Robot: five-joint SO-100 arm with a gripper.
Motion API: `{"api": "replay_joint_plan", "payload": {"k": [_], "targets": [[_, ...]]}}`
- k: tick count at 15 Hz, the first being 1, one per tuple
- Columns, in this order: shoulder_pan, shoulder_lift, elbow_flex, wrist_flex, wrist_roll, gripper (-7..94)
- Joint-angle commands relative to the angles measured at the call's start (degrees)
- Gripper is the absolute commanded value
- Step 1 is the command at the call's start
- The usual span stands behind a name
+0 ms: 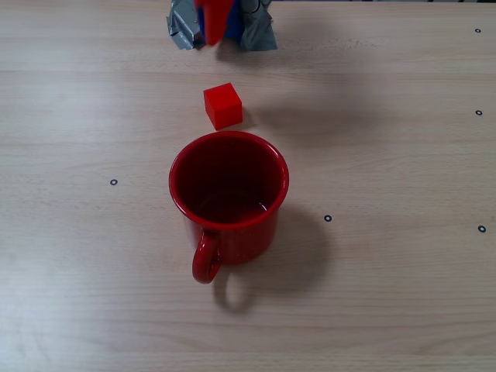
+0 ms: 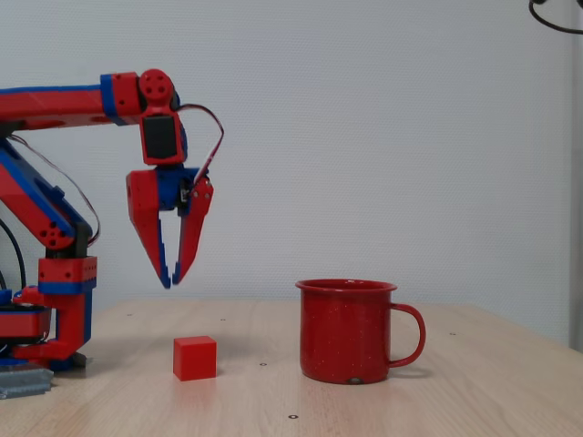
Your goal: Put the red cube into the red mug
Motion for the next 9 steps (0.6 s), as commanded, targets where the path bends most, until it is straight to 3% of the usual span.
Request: {"api": "replay_joint_plan", "payload": {"k": [1, 9], "targets": [[-0.26, 0.53, 1.23, -3.60, -2.29, 0], [1.05, -2.37, 8.09, -10.90, -2.29, 0]]}}
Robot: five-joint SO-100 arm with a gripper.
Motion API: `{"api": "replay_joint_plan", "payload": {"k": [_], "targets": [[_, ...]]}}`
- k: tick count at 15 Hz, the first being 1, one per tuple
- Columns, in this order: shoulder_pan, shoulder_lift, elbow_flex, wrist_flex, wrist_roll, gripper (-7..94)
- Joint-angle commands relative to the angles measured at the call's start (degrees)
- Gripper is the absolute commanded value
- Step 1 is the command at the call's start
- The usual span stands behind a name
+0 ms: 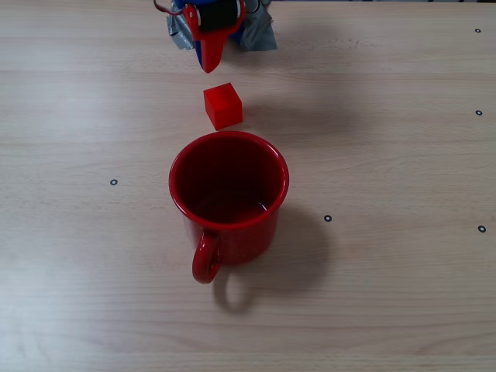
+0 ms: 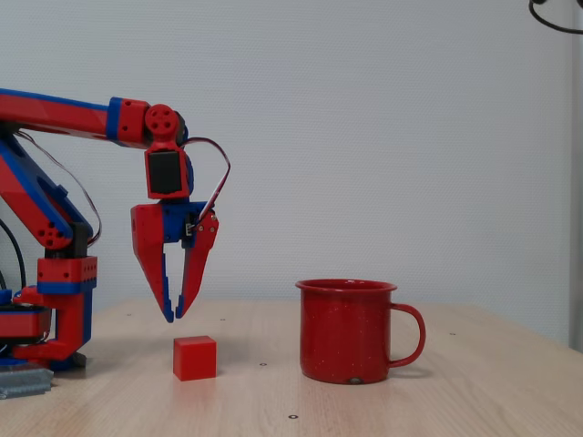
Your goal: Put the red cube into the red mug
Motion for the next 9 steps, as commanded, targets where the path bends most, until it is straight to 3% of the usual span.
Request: {"api": "replay_joint_plan", "payload": {"k": [1, 3, 5, 9], "targets": [[-0.97, 0.79, -0.53, 0.88, -0.18, 3], [-1.49, 2.46, -0.79, 3.78, -0.18, 29], [-1.14, 2.81, -0.53, 3.60, 0.00, 45], [-1.76, 1.49, 1.67, 1.32, -1.23, 49]]}}
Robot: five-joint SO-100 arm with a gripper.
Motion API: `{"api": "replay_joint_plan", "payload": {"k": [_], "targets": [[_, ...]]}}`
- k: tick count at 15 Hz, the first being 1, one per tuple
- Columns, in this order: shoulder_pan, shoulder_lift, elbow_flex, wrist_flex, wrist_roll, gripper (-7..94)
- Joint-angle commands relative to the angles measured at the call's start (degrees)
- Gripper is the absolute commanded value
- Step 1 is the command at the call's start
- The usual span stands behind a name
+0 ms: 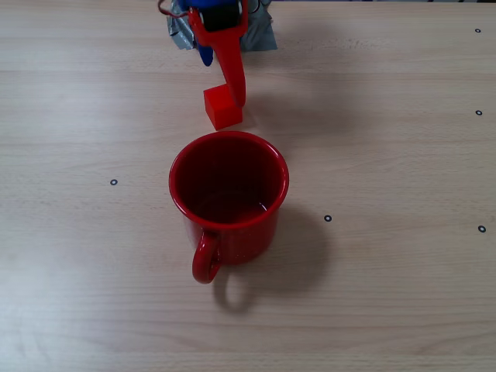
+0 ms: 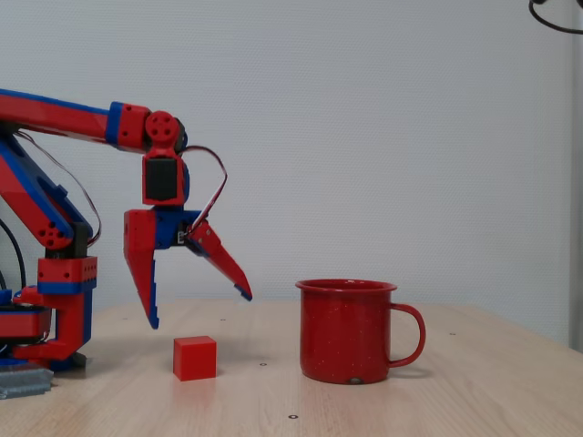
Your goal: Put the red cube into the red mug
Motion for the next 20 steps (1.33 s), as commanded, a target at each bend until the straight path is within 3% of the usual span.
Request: {"api": "replay_joint_plan", "payload": {"k": [1, 7, 17, 20], "targets": [[-1.41, 1.41, 0.18, -1.23, -1.32, 49], [-2.99, -0.35, 7.38, -11.34, -0.62, 49], [-5.27, -1.23, 12.83, -21.27, 1.14, 48], [-4.92, -1.14, 14.41, -24.79, 0.88, 37]]}}
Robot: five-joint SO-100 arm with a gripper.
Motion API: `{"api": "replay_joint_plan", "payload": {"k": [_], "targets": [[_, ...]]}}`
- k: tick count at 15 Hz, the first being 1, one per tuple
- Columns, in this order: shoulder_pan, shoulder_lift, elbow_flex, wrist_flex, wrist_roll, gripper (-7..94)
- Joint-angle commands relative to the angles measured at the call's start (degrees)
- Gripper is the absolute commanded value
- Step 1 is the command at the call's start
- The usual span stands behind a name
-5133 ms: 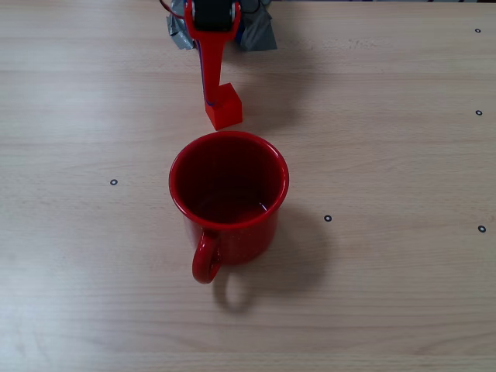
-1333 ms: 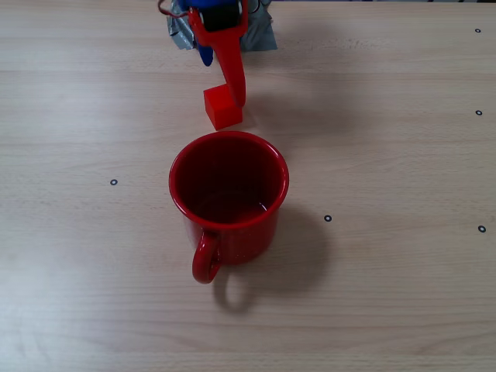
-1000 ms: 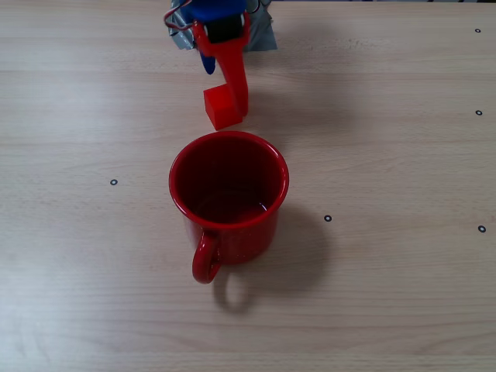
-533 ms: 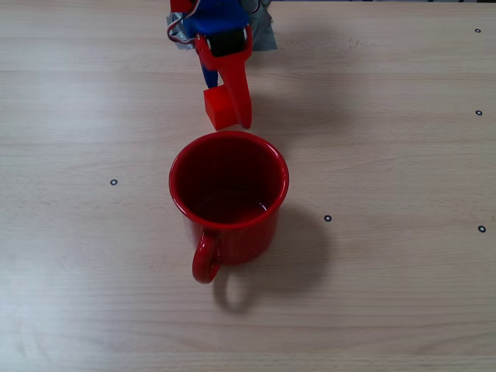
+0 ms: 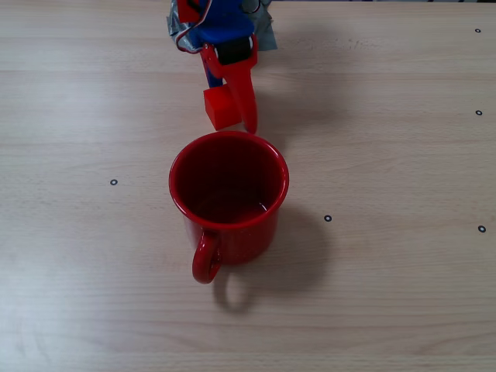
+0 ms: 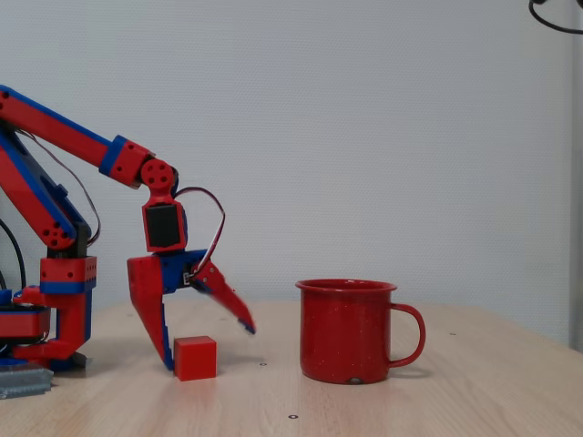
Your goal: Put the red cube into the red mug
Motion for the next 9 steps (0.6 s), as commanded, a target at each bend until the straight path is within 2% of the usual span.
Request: {"api": "replay_joint_plan", "payload": {"k": [1, 3, 7, 9], "targets": [[-0.88, 1.41, -0.62, -0.70, 0.09, 29], [-0.70, 1.58, -0.70, -1.05, 0.35, 6], [-0.18, 3.25, -0.44, -0.26, 1.41, 2], [0.79, 4.92, -1.93, 4.22, 1.93, 1]]}}
